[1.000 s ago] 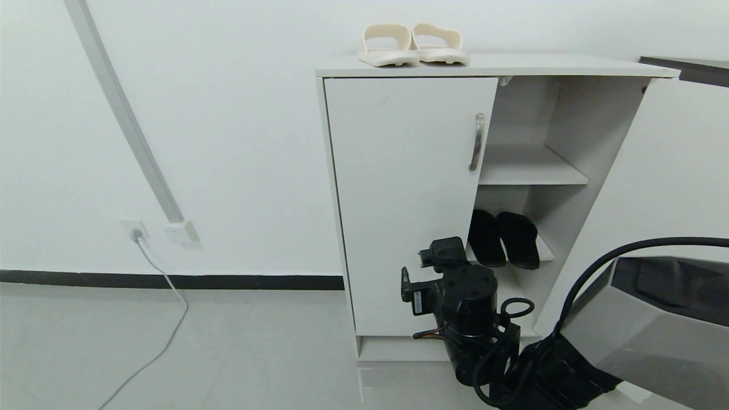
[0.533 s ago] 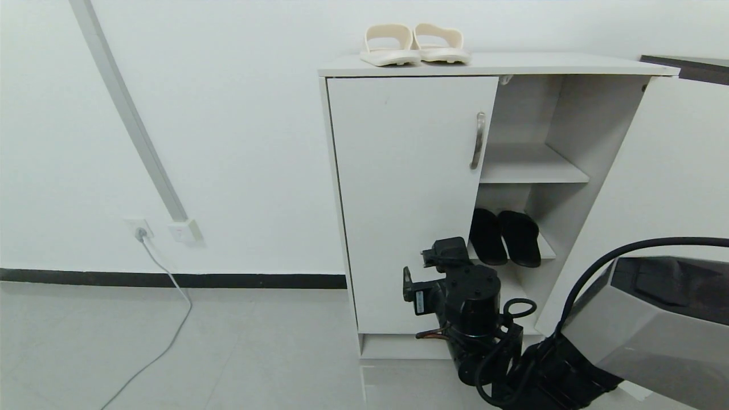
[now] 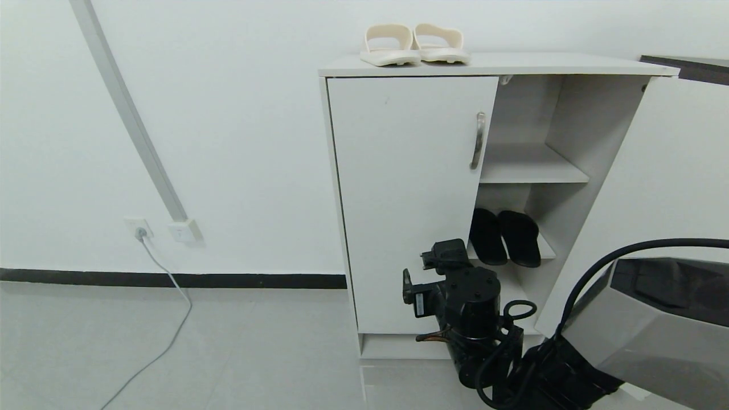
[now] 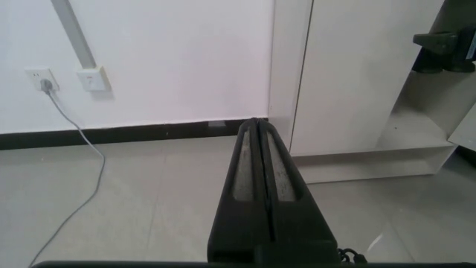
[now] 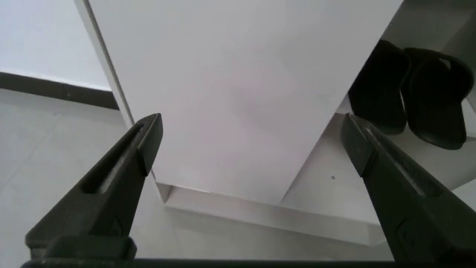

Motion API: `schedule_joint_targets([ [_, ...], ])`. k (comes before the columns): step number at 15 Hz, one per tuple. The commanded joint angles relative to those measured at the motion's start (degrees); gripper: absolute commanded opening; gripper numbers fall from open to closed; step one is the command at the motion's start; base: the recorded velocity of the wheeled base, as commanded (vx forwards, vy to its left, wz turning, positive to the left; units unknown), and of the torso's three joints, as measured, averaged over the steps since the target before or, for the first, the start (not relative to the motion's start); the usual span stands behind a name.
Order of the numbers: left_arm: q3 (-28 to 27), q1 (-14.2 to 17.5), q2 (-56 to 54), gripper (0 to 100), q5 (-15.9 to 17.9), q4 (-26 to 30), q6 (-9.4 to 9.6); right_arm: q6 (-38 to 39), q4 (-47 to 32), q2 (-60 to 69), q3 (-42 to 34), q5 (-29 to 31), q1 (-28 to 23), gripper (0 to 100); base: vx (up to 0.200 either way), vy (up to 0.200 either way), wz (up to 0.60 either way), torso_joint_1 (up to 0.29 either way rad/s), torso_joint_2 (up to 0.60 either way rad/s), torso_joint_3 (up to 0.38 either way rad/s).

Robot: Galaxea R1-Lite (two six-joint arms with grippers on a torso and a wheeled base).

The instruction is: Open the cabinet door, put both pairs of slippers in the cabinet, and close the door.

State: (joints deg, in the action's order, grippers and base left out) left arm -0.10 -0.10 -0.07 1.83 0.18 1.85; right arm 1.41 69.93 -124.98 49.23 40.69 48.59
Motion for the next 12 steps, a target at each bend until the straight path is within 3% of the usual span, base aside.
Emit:
schedule_joint_targets([
  [1, 0.0, 0.0, 0.1, 0, 0.0, 0.0, -0.01, 0.0, -0.1, -0.1, 0.1, 0.1, 0.0, 100, 0.0, 0.0, 0.0, 0.0, 0.0, 0.0],
  [5, 0.0, 0.0, 0.1, 0, 0.0, 0.0, -0.01, 0.0, -0.1, -0.1, 0.0, 0.0, 0.0, 100, 0.0, 0.0, 0.0, 0.0, -0.07, -0.072],
  [8, 0.0, 0.0, 0.1, 0, 0.0, 0.0, -0.01, 0.0, -0.1, -0.1, 0.0, 0.1, 0.0, 100, 0.0, 0.0, 0.0, 0.028, -0.23, -0.349],
  [12, 0.0, 0.0, 0.1, 0, 0.0, 0.0, -0.01, -0.1, 0.0, -0.1, -0.1, 0.1, 0.1, 100, 0.0, 0.0, 0.0, 0.073, -0.52, -0.365],
])
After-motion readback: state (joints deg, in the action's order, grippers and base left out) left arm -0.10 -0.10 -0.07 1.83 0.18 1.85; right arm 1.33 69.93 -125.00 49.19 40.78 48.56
